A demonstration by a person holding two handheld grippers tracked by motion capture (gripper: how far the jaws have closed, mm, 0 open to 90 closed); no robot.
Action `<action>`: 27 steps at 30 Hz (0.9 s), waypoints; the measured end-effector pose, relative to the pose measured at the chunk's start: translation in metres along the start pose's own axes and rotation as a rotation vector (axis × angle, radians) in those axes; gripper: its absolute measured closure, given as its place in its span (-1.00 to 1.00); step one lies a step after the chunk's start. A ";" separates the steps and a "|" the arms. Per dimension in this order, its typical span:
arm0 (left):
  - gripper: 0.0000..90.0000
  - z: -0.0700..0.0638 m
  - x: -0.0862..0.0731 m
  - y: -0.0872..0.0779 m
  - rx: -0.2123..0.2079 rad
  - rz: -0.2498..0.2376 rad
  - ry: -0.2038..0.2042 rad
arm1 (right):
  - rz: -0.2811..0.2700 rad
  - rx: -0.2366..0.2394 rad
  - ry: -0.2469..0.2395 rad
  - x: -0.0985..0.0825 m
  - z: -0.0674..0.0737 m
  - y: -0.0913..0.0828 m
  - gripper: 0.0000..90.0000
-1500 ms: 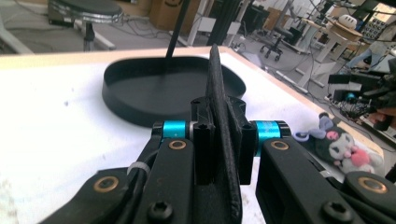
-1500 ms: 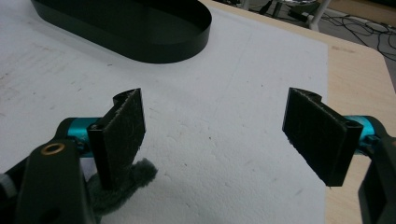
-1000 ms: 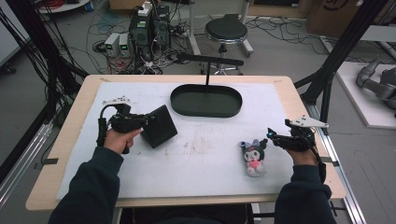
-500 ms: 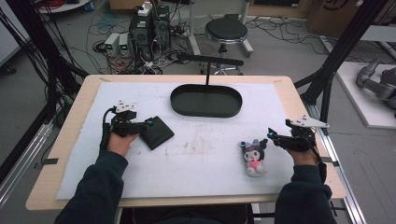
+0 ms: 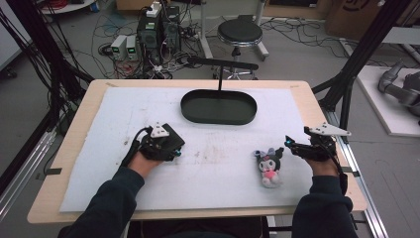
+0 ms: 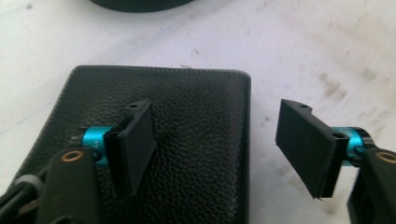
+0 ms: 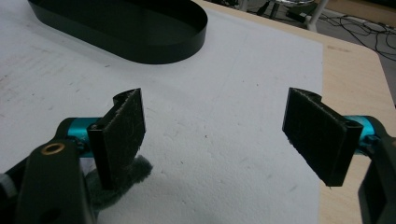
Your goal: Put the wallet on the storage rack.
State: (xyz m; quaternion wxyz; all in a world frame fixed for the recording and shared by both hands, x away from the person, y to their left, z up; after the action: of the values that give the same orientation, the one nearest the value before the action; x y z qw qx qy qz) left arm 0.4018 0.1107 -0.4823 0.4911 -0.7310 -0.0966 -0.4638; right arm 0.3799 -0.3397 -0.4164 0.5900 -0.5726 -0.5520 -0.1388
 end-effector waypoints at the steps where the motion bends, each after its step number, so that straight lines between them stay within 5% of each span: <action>1: -0.39 -0.001 -0.001 0.000 0.022 0.005 0.028 | 0.000 0.000 0.000 0.000 0.000 0.000 -0.52; 4: -0.10 -0.003 -0.001 0.000 0.116 0.010 0.128 | -0.001 0.000 0.003 0.000 0.000 0.000 -0.52; 8: 0.22 -0.007 -0.001 -0.002 0.106 0.004 0.159 | 0.000 0.002 -0.001 0.001 0.001 0.001 -0.52; 9: 0.51 -0.009 0.000 -0.003 0.098 -0.002 0.170 | 0.001 0.003 -0.002 0.001 0.001 0.001 -0.52; 10: 0.51 -0.009 0.000 -0.004 0.093 0.000 0.170 | 0.001 0.003 -0.002 0.001 0.001 0.001 -0.52; 11: 0.67 -0.008 0.000 -0.005 0.081 -0.005 0.155 | 0.000 0.003 -0.005 0.001 0.001 0.001 -0.52; 15: 0.76 -0.004 0.007 -0.013 0.033 -0.043 0.084 | 0.000 0.003 -0.004 0.002 0.001 0.001 -0.52; 21: 0.81 0.017 0.040 -0.056 -0.090 -0.216 -0.171 | 0.001 0.001 0.002 0.001 0.000 0.002 -0.52; 27: 0.83 0.029 0.064 -0.086 -0.209 -0.287 -0.304 | 0.004 0.004 0.002 0.002 0.002 0.002 -0.52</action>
State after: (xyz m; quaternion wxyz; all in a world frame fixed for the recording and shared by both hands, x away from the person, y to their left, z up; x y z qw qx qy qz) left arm 0.4027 0.1567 -0.3819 0.3214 -0.8182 -0.2241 -0.4208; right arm 0.3813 -0.3369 -0.4165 0.5918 -0.5726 -0.5506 -0.1371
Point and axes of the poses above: each handheld gripper's, and its own axes: y roughly forward along the jaws, x roughly out of its top, z roughly to its left, the point moved 6 cm from there along y, roughly forward along the jaws, and after that the axes turned 12 degrees about -y, right-handed, at the moved point
